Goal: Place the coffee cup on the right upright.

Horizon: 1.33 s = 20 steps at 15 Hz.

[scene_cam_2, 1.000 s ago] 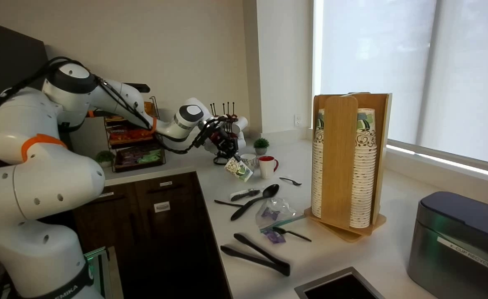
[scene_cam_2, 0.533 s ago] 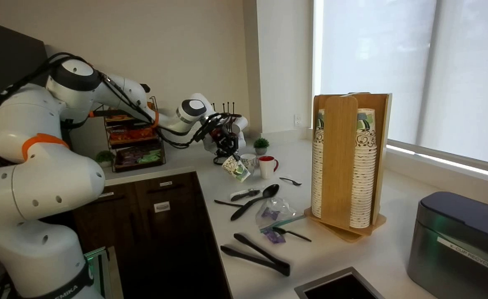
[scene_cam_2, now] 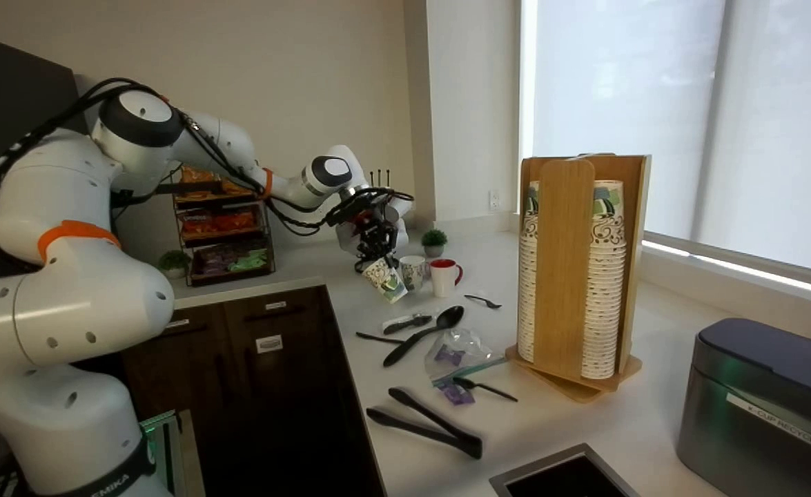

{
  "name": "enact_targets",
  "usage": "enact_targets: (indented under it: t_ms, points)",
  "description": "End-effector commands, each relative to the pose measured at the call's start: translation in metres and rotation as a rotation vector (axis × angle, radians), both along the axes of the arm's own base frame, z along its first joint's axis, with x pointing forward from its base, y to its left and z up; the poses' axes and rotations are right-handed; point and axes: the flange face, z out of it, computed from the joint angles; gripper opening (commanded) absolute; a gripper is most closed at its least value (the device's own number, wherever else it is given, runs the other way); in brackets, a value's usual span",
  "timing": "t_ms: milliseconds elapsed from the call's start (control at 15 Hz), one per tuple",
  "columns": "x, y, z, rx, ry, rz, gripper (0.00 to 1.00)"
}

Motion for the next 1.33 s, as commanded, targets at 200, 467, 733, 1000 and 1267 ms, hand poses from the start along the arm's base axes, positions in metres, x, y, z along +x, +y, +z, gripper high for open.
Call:
enact_targets:
  t_ms: [200,467,733,1000,1267]
  points:
    - [0.007,-0.001,-0.009,0.256,0.151,0.045,0.01]
    - [0.012,-0.006,-0.02,0.384,0.185,0.031,0.01]
    - [0.02,-0.016,-0.032,0.434,0.202,-0.032,0.01]
    - [0.032,-0.029,-0.042,0.485,0.219,-0.111,0.01]
    - [0.047,-0.044,-0.043,0.563,0.231,-0.181,0.01]
